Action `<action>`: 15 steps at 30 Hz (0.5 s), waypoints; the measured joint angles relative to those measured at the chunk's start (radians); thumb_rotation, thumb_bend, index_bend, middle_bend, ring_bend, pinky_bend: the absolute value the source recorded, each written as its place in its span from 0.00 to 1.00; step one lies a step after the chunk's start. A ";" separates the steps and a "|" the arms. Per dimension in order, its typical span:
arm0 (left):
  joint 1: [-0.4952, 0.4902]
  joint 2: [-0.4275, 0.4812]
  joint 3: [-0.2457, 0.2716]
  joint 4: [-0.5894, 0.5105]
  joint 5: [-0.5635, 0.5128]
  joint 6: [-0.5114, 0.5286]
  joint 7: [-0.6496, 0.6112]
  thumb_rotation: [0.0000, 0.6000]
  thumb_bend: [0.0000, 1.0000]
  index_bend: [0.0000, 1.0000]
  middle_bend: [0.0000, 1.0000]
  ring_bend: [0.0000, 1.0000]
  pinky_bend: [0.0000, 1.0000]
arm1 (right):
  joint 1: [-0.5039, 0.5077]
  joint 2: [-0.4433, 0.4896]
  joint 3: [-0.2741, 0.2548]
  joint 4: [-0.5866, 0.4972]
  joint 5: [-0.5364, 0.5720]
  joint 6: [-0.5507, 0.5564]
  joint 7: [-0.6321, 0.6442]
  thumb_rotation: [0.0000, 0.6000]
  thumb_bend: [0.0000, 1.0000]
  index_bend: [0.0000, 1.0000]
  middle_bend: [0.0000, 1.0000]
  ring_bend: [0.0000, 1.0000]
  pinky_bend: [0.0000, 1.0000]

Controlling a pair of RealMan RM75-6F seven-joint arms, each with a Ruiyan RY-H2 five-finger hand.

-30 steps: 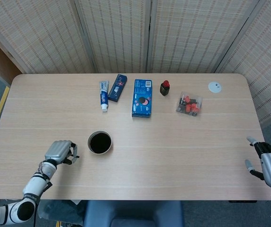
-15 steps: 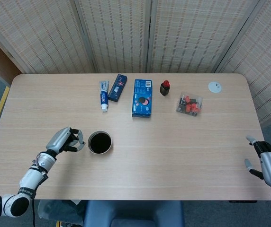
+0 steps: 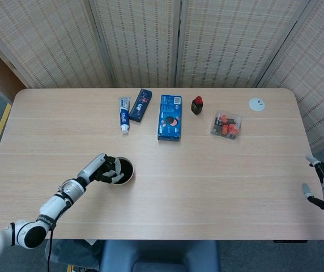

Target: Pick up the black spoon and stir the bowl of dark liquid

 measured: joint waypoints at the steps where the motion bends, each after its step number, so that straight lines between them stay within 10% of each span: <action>1: -0.006 -0.010 -0.001 0.009 -0.001 -0.004 -0.002 1.00 0.43 0.66 1.00 1.00 1.00 | 0.001 0.003 0.002 -0.003 0.002 0.000 -0.002 1.00 0.34 0.15 0.31 0.24 0.38; 15: -0.082 -0.117 0.025 0.134 -0.109 -0.055 0.043 1.00 0.43 0.66 1.00 1.00 1.00 | -0.006 0.006 -0.004 0.004 0.008 0.001 0.012 1.00 0.34 0.15 0.31 0.24 0.38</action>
